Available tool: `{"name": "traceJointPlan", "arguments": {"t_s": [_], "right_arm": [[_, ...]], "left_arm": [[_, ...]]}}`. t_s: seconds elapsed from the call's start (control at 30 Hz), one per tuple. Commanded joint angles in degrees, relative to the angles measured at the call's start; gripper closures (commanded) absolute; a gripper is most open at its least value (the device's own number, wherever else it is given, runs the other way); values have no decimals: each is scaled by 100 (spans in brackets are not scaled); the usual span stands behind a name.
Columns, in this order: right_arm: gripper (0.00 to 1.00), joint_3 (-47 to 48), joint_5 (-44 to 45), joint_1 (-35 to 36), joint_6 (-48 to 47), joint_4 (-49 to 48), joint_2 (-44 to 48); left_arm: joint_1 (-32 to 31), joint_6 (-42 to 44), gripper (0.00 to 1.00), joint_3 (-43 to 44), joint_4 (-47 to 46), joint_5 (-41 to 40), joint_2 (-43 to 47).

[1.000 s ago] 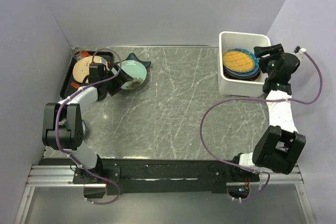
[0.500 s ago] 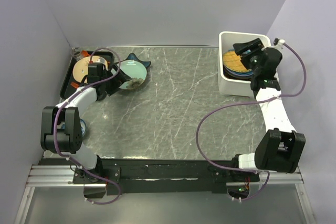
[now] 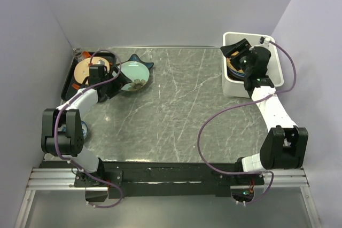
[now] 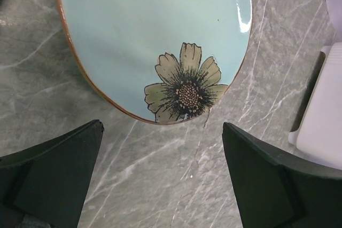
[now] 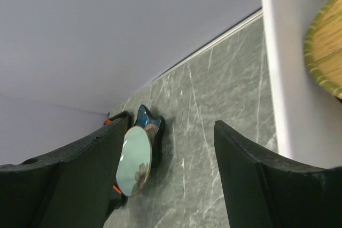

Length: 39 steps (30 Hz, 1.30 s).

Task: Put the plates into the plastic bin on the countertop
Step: Pick up the plate at the center of the board.

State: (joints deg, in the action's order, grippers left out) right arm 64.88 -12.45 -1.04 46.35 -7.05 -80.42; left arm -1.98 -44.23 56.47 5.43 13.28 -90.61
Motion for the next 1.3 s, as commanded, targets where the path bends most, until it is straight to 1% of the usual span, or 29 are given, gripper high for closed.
{"name": "traceJointPlan", "arguments": {"t_s": [0.0, 0.23, 0.3, 0.4, 0.53, 0.63, 0.73, 0.77, 0.83, 0.87, 0.93, 0.97, 1.03, 1.07, 1.1, 1.13, 1.17, 1.2, 1.23, 1.27], "right_arm": [[25, 262, 102, 217, -91, -174, -70], [25, 192, 32, 350, 6, -297, -246], [25, 191, 23, 402, 15, -306, -298], [25, 183, 32, 464, 32, -332, -334], [25, 191, 41, 578, 24, -341, -386], [25, 235, 49, 683, 15, -306, -457], [25, 244, 58, 772, 6, -315, -509], [25, 244, 67, 807, -3, -306, -536], [25, 244, 67, 833, -3, -306, -553], [25, 235, 67, 851, -3, -306, -562], [25, 209, 76, 886, 6, -315, -571], [25, 209, 76, 886, -3, -315, -580], [25, 200, 85, 912, -20, -306, -580], [25, 192, 85, 912, -29, -306, -580], [25, 191, 85, 921, -21, -315, -597], [25, 183, 76, 930, -12, -315, -597], [25, 183, 76, 930, -29, -315, -597], [25, 183, 85, 939, -21, -306, -597], [25, 165, 85, 939, -29, -315, -606], [25, 165, 67, 939, -21, -323, -606]], "left_arm": [[48, 2, 1, -39, -42, -124, 184], [180, -191, 1, -276, -314, -10, 140], [329, -244, 1, -356, -437, 78, 122], [391, -305, 3, -417, -490, 96, 44], [426, -385, 5, -444, -920, 228, -158], [435, -446, 8, -374, -1044, 298, -386], [435, -473, 15, -277, -1158, 394, -624], [435, -481, 21, -224, -1184, 412, -668], [435, -508, 26, -198, -1237, 439, -782], [435, -499, 32, -189, -1264, 421, -809], [435, -525, 38, -171, -1308, 386, -844], [435, -525, 44, -171, -1325, 386, -853], [444, -552, 49, -171, -1352, 404, -879], [444, -561, 54, -162, -1360, 412, -888], [444, -578, 58, -154, -1361, 412, -888], [444, -578, 65, -154, -1361, 404, -888], [453, -578, 81, -136, -1326, 378, -888], [444, -578, 86, -127, -1299, 351, -888], [435, -570, 94, -101, -1264, 316, -888], [444, -552, 97, -83, -1238, 290, -897]]}}
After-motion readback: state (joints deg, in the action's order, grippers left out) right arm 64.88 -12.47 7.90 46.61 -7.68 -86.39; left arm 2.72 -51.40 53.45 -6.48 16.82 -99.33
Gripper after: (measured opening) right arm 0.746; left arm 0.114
